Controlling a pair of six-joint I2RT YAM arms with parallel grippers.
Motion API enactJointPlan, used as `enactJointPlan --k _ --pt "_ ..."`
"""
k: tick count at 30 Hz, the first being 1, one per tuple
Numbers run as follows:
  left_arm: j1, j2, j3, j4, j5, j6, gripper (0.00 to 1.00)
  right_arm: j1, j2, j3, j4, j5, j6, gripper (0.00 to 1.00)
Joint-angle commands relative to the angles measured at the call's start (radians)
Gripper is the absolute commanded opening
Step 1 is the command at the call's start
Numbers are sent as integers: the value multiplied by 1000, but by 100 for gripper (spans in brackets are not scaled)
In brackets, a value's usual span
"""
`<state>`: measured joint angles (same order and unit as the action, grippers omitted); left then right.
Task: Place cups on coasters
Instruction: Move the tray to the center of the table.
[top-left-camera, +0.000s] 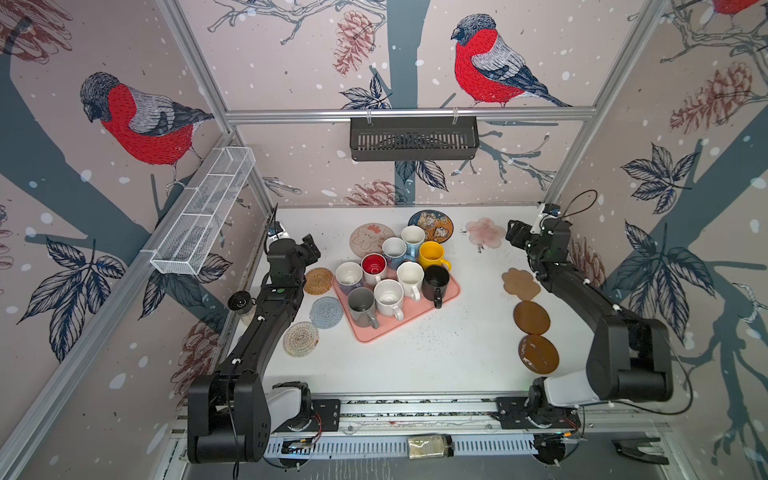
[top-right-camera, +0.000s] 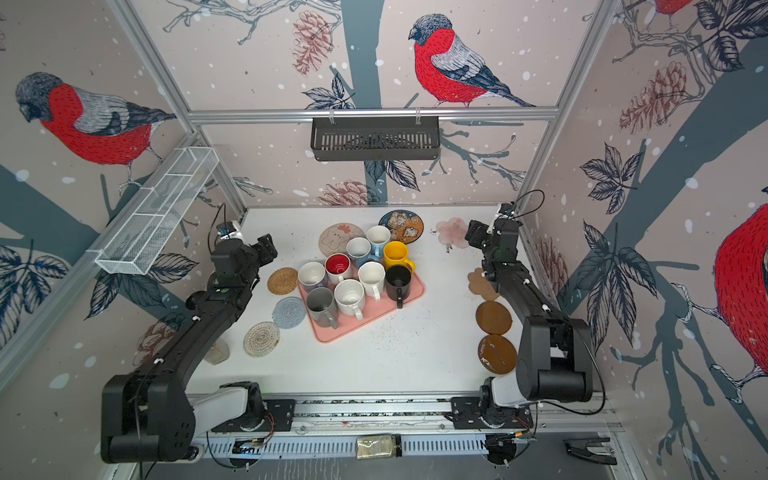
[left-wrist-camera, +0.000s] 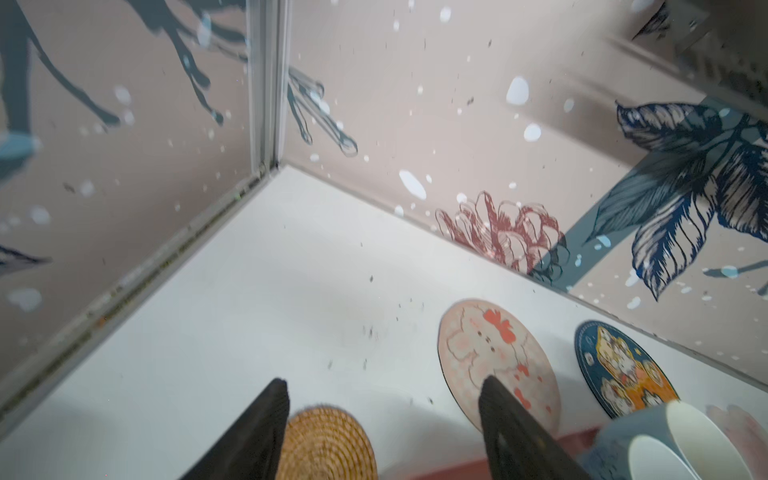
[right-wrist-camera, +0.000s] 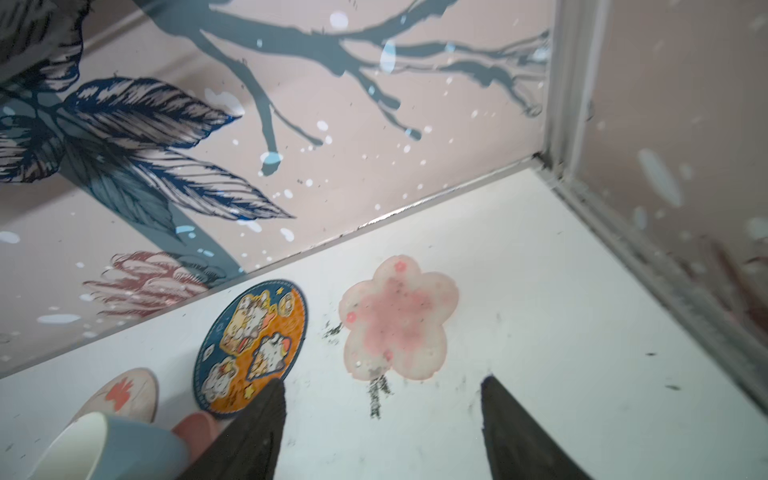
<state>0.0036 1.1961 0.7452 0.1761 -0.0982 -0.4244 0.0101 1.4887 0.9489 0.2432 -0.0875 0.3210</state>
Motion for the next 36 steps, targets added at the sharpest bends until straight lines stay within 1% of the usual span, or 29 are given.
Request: enactJointPlan --k 1,3,4,6,8,10,13,15,17,20,26,29,32,36 --pt "-6 24 7 -189 76 -140 66 17 74 91 -146 -190 44 69" --pt "-18 51 15 -227 81 -163 59 26 145 161 -179 -275 41 64" --pt "-32 66 15 -239 65 -154 58 30 183 194 -186 -318 44 61" --pt "-61 93 13 -257 23 -141 57 41 255 249 -203 -377 41 59" --pt "-63 123 -3 -263 34 -139 57 58 332 318 -247 -430 6 56" --pt "-63 157 -13 -259 69 -139 57 86 400 400 -313 -451 -44 52" --pt "-63 214 -11 -262 112 -156 56 132 496 517 -405 -448 -105 47" --pt "-63 243 -26 -230 141 -171 53 160 548 569 -437 -454 -120 37" --pt "-63 259 -46 -192 164 -186 50 182 583 598 -452 -475 -128 33" --pt "-67 266 -67 -153 171 -196 46 216 623 623 -480 -463 -156 32" --pt "-75 295 -69 -158 155 -185 40 246 659 613 -495 -441 -186 33" --pt "-83 299 -73 -161 143 -185 38 256 666 611 -500 -436 -200 30" --pt "-86 301 -75 -161 140 -185 34 262 679 625 -515 -442 -214 27" --pt "-86 312 -80 -148 147 -190 29 275 695 642 -533 -446 -229 28"
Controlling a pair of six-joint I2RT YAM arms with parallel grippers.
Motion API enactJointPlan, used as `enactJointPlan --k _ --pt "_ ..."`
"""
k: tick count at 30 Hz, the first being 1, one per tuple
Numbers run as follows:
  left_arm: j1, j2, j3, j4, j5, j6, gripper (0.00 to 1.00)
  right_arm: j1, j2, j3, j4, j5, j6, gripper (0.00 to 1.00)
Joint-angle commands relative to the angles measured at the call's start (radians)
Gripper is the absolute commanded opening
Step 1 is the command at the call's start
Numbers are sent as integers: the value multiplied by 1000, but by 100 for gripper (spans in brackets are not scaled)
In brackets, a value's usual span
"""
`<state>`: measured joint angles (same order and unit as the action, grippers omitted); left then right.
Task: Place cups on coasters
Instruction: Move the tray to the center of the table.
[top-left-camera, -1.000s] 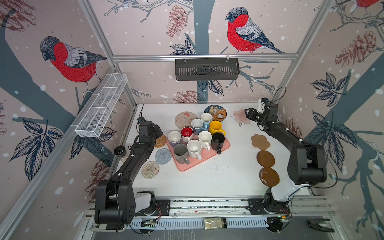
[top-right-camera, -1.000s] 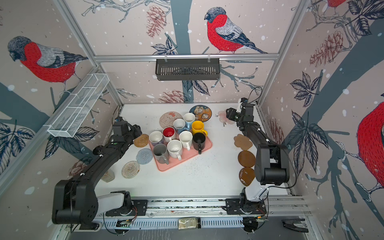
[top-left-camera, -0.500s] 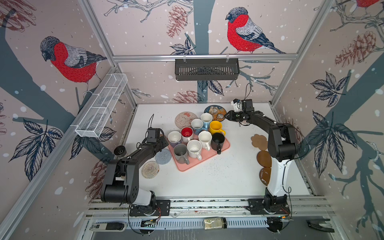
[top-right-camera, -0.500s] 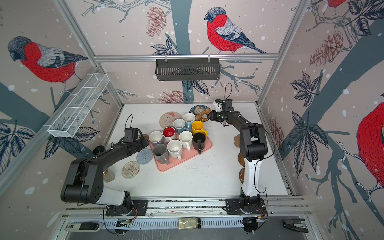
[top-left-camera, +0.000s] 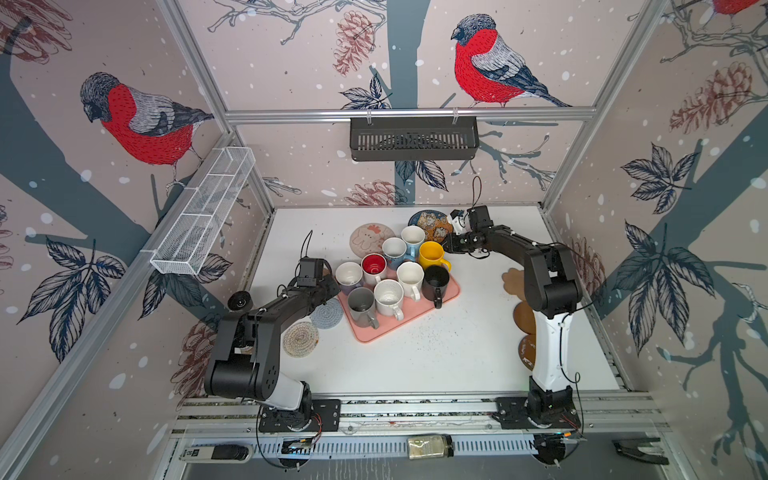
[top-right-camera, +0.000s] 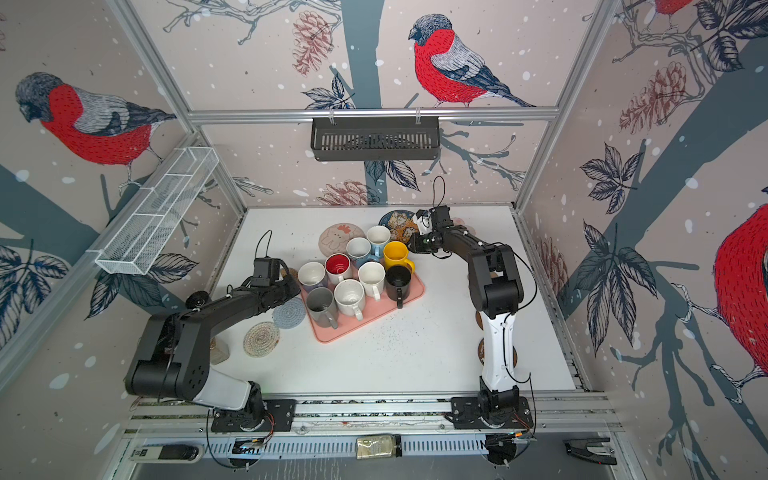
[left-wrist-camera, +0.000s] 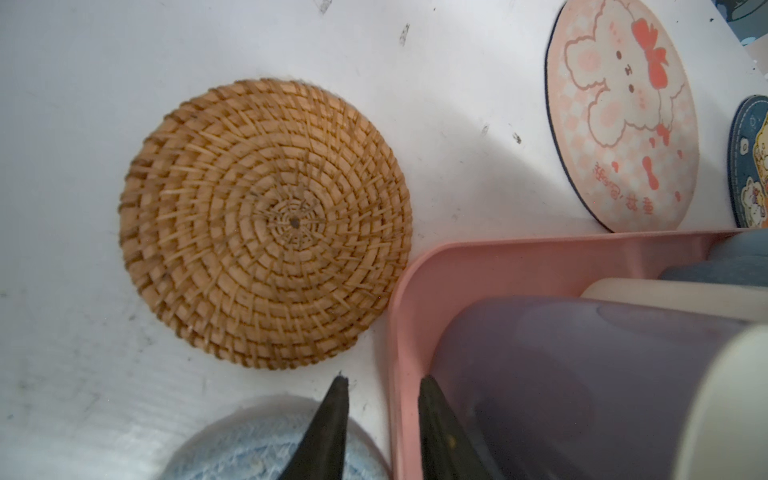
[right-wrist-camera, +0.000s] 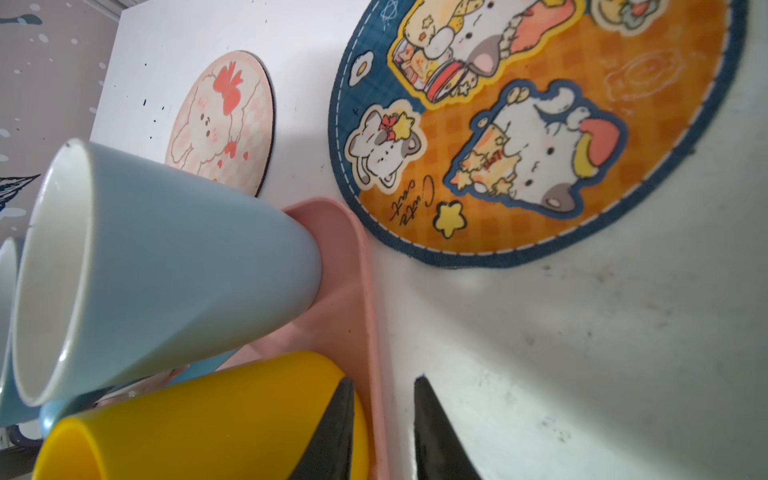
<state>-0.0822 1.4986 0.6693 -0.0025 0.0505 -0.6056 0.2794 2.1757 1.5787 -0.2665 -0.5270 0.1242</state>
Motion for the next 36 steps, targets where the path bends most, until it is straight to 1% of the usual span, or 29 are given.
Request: enactJointPlan --k 1,4,6,10,16,19,27,30,36 --pt "-1 16 -5 34 2 -9 27 7 11 13 -25 -2 -33 28" --pt "0 39 -2 39 8 -6 23 9 19 9 -28 5 -32 28" --pt "-1 51 -1 47 13 -5 23 13 22 5 -33 16 -38 29" --pt "-1 69 0 57 15 -10 24 30 34 11 -52 48 -55 33" --pt "-1 105 5 79 26 -20 26 48 66 35 -80 48 -68 33" --pt "-2 124 5 98 39 -22 22 52 81 45 -93 50 -70 32" --pt "-9 173 27 121 60 -22 11 52 95 42 -94 45 -64 26" --pt "-14 190 36 127 67 -23 6 53 95 44 -99 43 -64 19" --pt "-14 200 32 134 68 -24 2 56 82 23 -101 50 -57 5"
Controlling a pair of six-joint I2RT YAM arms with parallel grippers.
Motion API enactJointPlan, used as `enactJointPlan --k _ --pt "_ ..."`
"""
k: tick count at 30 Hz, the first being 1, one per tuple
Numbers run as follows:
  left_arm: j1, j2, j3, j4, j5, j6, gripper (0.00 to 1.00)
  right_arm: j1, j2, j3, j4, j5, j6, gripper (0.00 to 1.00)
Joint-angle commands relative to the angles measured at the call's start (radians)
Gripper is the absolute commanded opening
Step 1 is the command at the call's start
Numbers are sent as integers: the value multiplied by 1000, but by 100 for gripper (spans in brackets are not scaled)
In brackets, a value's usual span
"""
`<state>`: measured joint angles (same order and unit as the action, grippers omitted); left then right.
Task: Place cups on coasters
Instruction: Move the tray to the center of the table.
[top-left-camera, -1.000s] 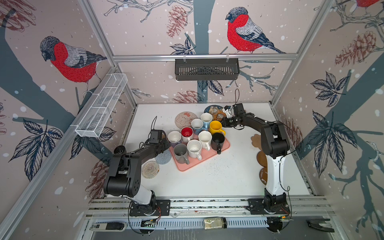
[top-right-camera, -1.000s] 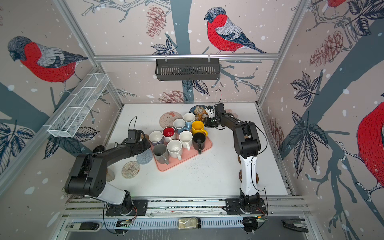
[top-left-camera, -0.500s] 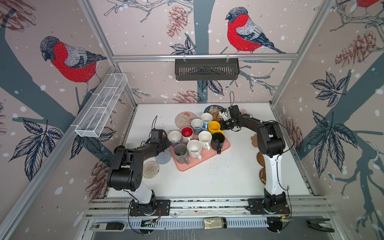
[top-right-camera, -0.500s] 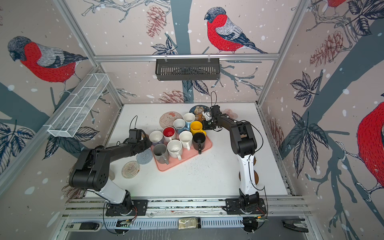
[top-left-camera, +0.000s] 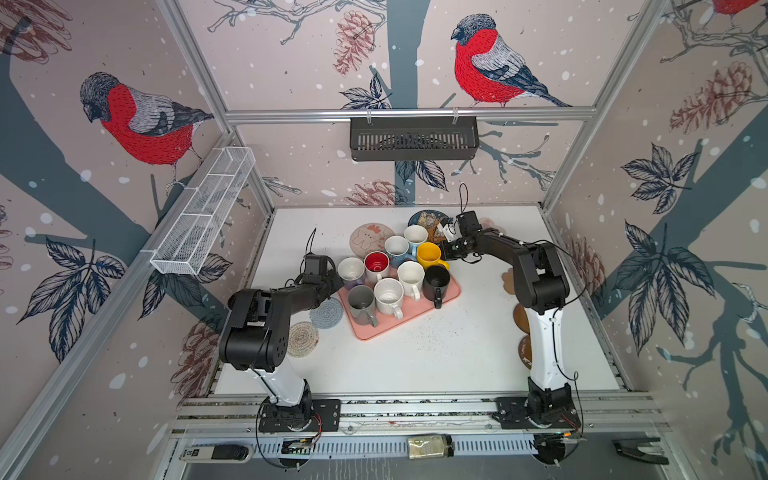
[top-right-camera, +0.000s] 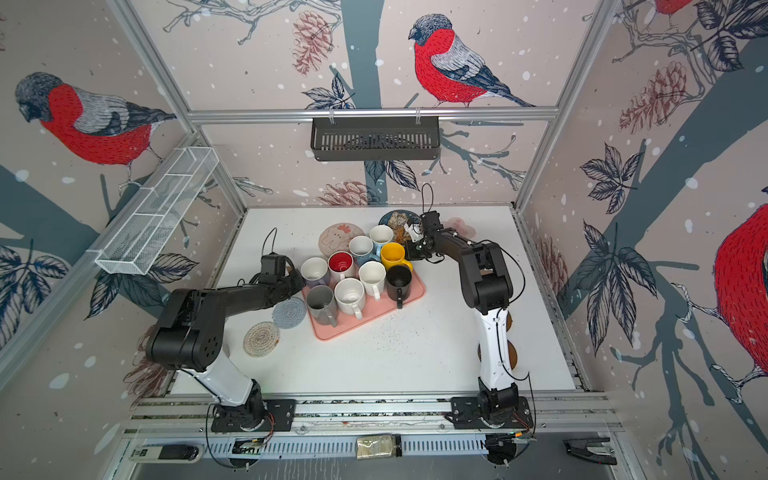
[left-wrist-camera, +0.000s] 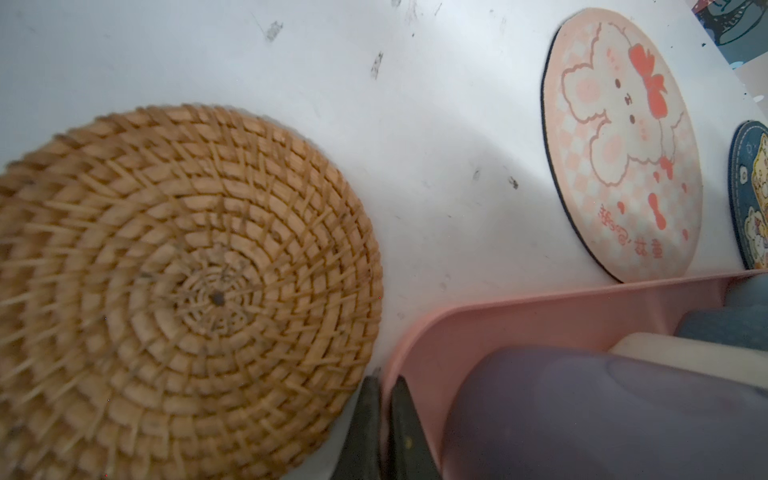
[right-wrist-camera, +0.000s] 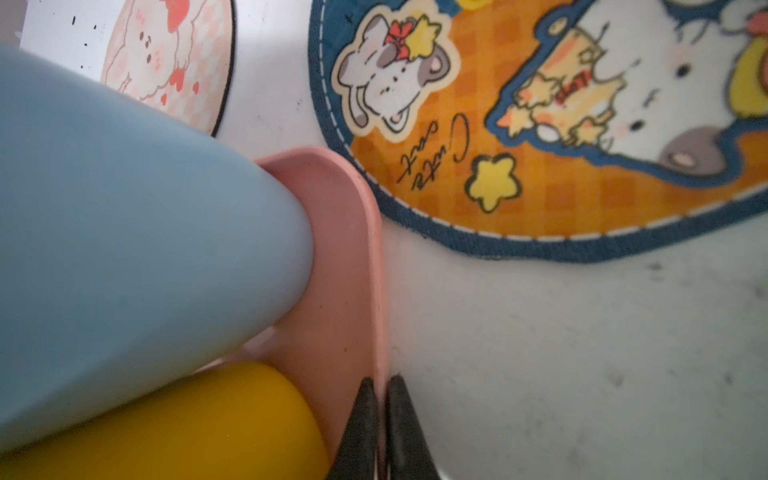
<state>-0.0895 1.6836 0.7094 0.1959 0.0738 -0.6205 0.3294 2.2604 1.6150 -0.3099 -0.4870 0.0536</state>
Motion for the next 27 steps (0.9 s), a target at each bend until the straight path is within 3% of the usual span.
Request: enactJointPlan --k 1,15,27 --pt "-7 15 -8 -62 45 -9 1 6 -7 -19 -54 13 18 5" --pt "-49 60 56 -54 88 30 0 -14 -132 -204 17 61 83 3" --pt "-134 125 113 -28 123 64 0 -38 -300 -460 70 138 186 3"
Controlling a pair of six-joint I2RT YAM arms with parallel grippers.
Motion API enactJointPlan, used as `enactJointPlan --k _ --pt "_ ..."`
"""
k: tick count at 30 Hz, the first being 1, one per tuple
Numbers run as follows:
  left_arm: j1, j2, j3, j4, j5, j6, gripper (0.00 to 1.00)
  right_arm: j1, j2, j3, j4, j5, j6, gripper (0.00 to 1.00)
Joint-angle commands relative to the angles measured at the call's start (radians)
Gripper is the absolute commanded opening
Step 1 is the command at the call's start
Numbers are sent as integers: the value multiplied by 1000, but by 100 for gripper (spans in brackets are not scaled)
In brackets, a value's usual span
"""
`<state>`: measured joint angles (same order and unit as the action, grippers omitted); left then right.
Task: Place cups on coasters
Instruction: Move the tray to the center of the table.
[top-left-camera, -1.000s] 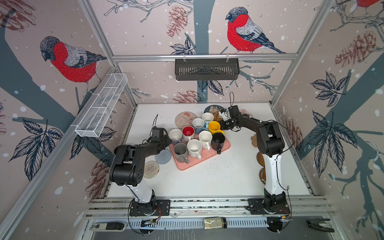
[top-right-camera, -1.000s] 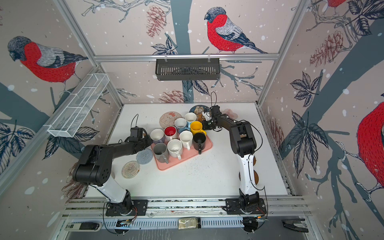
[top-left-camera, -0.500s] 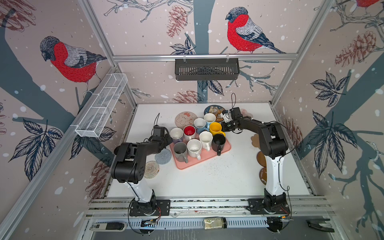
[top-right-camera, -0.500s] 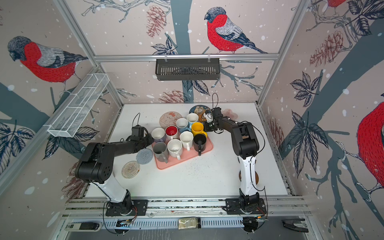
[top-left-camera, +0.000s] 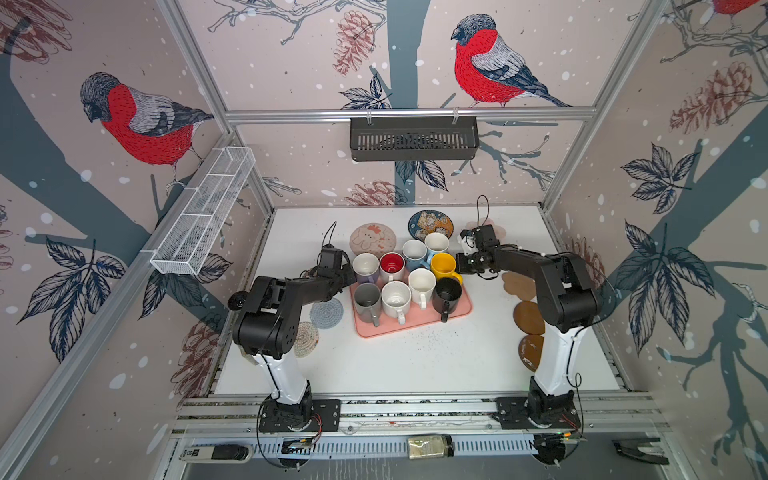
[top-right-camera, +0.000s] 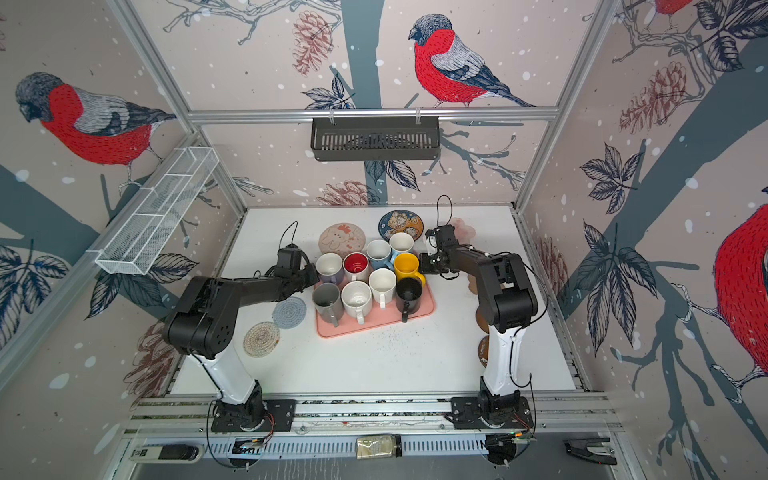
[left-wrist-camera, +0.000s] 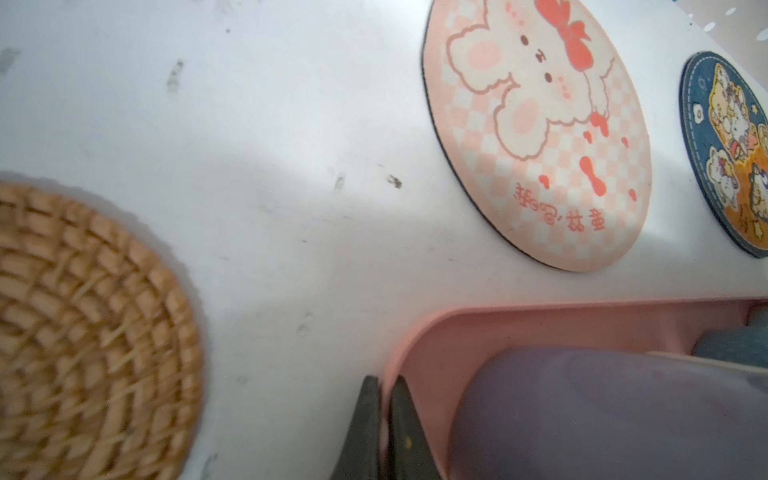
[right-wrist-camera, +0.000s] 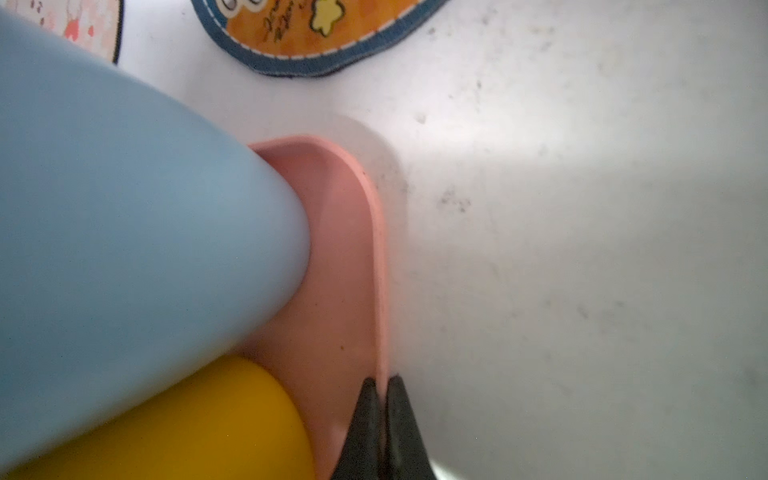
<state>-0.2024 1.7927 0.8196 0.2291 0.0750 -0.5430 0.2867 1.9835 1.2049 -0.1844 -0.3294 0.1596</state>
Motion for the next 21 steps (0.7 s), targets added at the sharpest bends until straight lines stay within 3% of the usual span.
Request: enactJointPlan --k 1,7,11,21 --pt "-23 17 -1 -55 128 -15 0 5 -43 -82 -45 -15 94 3" --pt "-40 -12 -52 -32 162 -15 0 8 -176 -243 15 3 145 3" --pt "-106 -19 -19 -129 76 22 0 2 -264 -334 34 15 172 3" --pt "-167 -88 -115 -86 82 -30 0 20 -417 -507 78 23 225 3"
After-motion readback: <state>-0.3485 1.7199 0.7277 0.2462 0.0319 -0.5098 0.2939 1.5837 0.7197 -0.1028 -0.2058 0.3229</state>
